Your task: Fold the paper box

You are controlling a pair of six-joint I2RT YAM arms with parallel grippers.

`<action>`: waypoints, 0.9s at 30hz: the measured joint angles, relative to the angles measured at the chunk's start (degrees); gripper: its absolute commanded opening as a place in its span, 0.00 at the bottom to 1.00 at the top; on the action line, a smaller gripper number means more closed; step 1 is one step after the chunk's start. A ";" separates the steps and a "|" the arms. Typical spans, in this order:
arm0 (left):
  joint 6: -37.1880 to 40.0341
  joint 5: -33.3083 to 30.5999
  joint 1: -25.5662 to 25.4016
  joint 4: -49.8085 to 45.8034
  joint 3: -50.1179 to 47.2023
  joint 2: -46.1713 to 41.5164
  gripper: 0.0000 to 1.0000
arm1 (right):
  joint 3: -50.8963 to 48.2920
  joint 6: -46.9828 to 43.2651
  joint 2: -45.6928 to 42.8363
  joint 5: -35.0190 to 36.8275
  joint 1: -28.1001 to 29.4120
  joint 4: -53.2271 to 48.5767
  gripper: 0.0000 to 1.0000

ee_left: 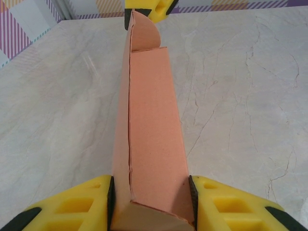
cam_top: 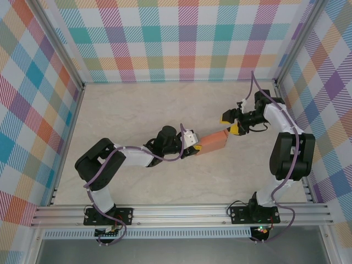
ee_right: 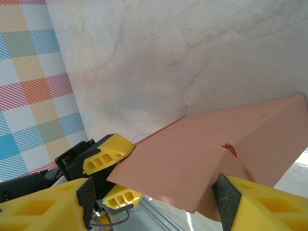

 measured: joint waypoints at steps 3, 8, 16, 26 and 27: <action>0.15 0.04 0.00 -0.13 0.13 0.00 0.32 | 0.55 0.04 0.02 -0.07 0.00 -0.55 0.68; 0.15 0.02 0.00 -0.26 0.22 0.00 0.32 | 2.05 0.28 0.50 -0.50 0.00 -1.51 0.67; 0.15 0.02 0.00 -0.96 0.55 0.00 0.32 | 2.29 0.70 1.11 -0.85 -0.02 -1.88 0.67; 0.17 0.02 0.00 -3.13 1.73 0.00 0.31 | 1.11 3.06 1.20 -1.77 -0.55 -0.11 0.67; 0.17 0.02 0.00 -3.26 1.81 0.00 0.31 | 0.94 3.26 1.20 -1.99 -0.66 0.15 0.67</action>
